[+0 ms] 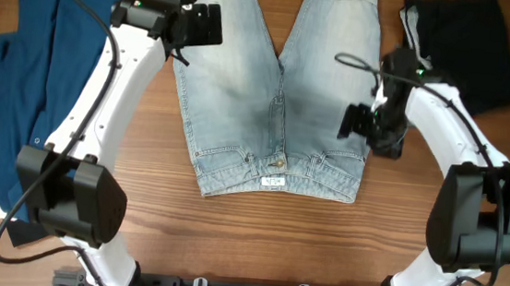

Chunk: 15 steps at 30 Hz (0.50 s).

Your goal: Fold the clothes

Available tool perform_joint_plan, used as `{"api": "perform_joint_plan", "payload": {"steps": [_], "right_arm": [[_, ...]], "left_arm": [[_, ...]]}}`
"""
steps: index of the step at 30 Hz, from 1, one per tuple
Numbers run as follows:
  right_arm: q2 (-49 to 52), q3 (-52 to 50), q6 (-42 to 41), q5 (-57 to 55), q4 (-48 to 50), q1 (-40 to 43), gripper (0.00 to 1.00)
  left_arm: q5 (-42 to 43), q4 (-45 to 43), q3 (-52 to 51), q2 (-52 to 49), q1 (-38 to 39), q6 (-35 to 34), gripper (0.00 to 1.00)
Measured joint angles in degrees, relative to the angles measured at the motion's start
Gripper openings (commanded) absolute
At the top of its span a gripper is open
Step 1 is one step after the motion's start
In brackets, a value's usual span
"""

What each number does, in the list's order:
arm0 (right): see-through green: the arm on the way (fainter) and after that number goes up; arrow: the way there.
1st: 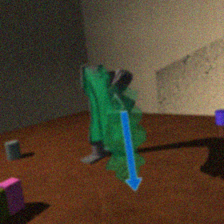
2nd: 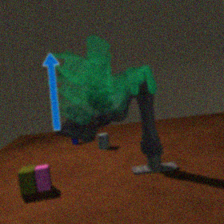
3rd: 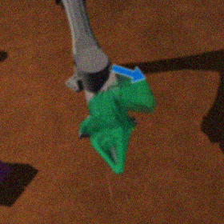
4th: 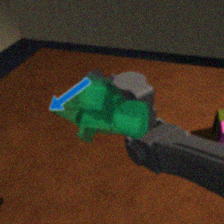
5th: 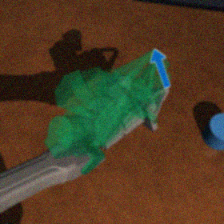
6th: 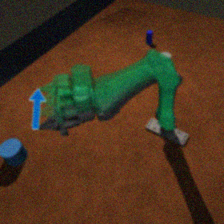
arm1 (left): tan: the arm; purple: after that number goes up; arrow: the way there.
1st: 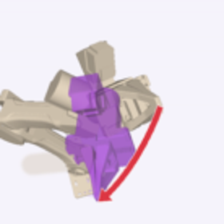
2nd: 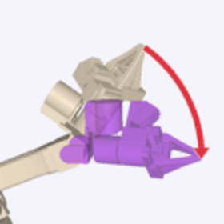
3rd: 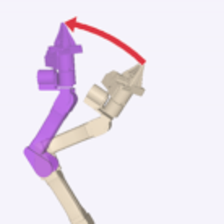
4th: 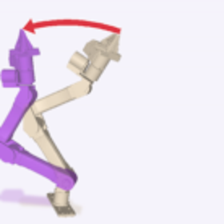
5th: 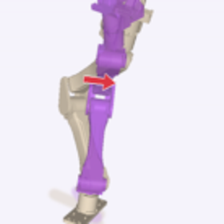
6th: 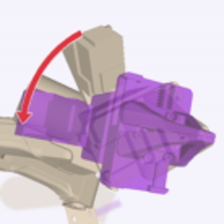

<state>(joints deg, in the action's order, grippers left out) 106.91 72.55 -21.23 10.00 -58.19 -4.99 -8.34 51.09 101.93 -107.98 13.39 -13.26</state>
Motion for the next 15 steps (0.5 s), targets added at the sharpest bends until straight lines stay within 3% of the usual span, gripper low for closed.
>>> {"api": "perform_joint_plan", "payload": {"steps": [4, 6, 8, 11, 15], "right_arm": [[0.0, -6.7, -0.9, 0.0, 2.5, -0.8, 0.79], [0.0, -9.5, -1.5, -0.1, 4.7, -1.0, 0.58], [-0.4, -10.4, -2.4, -0.7, 6.0, -1.0, 0.30], [-0.8, -11.2, -4.0, -2.1, 7.5, -0.9, 0.10], [-0.9, -11.5, -5.8, -2.7, 8.1, -0.4, 0.04]], "left_arm": [[0.0, 0.2, -0.1, -0.3, 0.0, 0.7, 1.00], [0.0, 0.2, -0.1, -0.3, 0.0, 0.8, 1.00], [0.0, 0.2, -0.1, -0.3, 0.0, 0.8, 1.00], [0.0, 0.2, -0.1, -0.3, 0.0, 1.0, 1.00], [0.0, 0.2, -0.1, -0.3, 0.0, 1.0, 1.00]]}}
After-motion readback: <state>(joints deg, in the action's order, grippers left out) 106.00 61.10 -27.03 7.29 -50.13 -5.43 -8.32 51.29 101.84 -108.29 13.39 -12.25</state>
